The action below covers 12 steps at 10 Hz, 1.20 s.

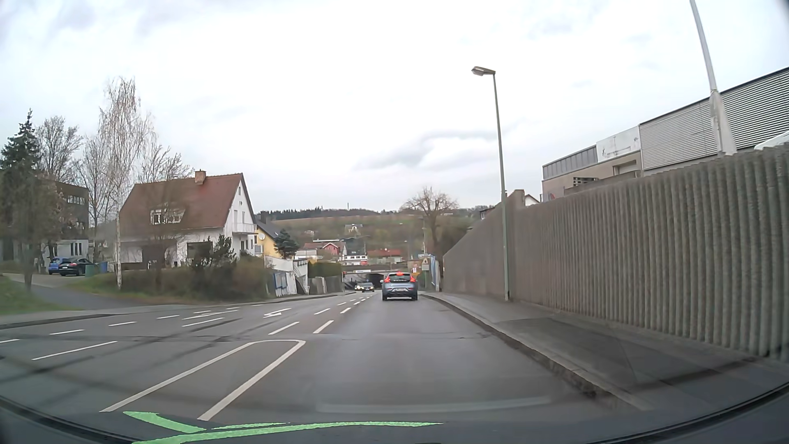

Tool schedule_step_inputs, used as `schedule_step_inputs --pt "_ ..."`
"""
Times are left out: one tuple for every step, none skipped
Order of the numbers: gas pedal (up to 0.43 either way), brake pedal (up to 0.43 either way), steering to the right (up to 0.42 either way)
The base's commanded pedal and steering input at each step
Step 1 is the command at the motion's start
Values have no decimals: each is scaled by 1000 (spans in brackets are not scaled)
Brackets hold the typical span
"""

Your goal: Follow the waypoints while adhering to traffic rules and regulations

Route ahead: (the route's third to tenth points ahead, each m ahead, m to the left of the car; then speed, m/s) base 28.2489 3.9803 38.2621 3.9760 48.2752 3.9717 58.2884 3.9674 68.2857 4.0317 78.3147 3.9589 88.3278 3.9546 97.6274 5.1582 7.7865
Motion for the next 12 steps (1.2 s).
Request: schedule_step_inputs --pt "0 0 5" --pt "0 0 4" --pt "0 0 3" --pt "0 0 0" --pt "0 0 0" --pt "0 0 -2" --pt "0 0 -4" --pt "0 0 -3" --pt "0 0 -3" --pt "0 0 -3" --pt "0 0 -3" --pt "0 0 -3"
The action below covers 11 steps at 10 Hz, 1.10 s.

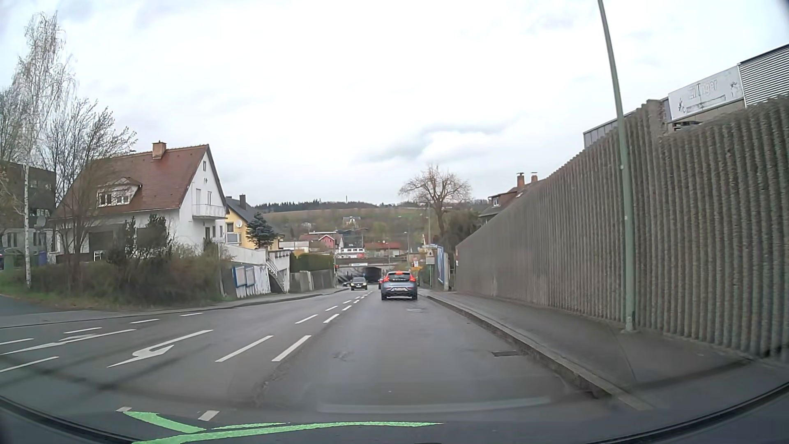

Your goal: Follow the waypoints while adhering to traffic rules and regulations

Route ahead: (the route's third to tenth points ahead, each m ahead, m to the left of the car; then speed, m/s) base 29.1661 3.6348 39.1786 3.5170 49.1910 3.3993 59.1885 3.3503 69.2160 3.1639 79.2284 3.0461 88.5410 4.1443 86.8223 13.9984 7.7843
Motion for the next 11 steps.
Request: schedule_step_inputs --pt "0 0 -3" --pt "0 0 -3" --pt "0 12 -3" --pt "0 55 -3" --pt "0 79 -3" --pt "0 98 -3" --pt "0 116 -3" --pt "0 134 -1" --pt "0 140 0" --pt "0 177 1" --pt "0 189 1"
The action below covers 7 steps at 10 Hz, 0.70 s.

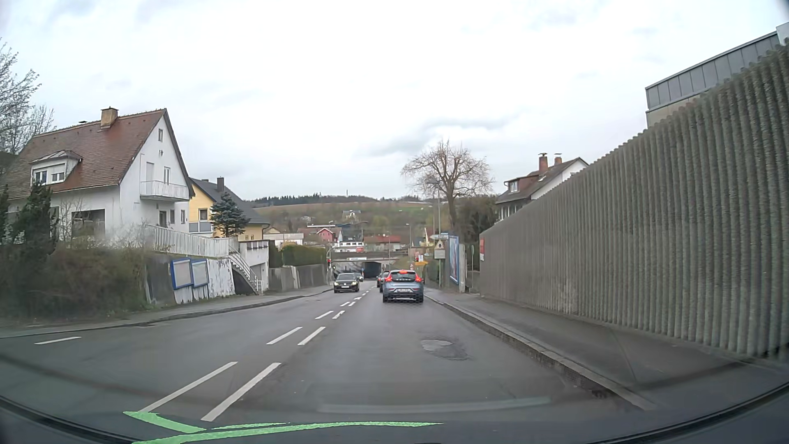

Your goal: Follow the waypoints while adhering to traffic rules and regulations

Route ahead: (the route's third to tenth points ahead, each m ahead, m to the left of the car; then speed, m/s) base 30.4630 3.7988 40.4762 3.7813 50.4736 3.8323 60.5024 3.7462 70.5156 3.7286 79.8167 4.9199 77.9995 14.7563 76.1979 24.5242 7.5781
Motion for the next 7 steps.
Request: schedule_step_inputs --pt "0 201 1" --pt "0 213 1" --pt "0 213 1" --pt "0 220 1" --pt "0 226 1" --pt "0 226 1" --pt "0 232 1"
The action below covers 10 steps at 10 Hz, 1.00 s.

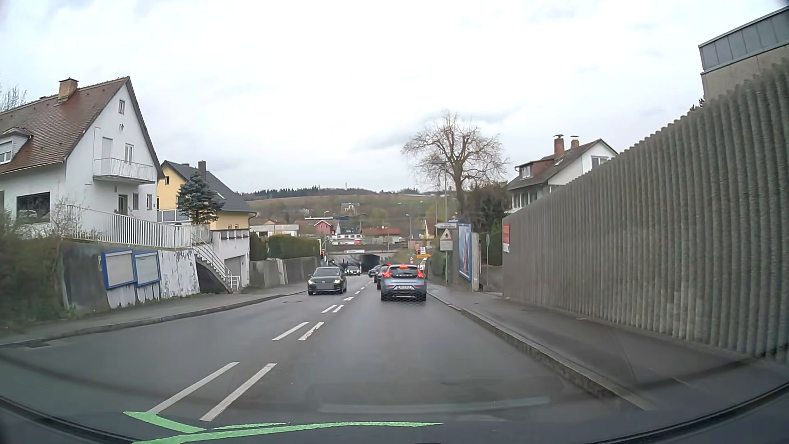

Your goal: Follow the waypoints while adhering to traffic rules and regulations

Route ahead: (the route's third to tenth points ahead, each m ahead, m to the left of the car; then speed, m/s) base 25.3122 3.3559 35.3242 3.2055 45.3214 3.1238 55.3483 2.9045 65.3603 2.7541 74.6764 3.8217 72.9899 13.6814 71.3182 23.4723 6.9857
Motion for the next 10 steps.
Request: schedule_step_inputs --pt "0 232 1" --pt "0 238 0" --pt "0 238 -1" --pt "0 250 0" --pt "0 250 0" --pt "0 250 -1" --pt "0 262 -1" --pt "0 262 -1" --pt "0 268 -1" --pt "0 268 -2"
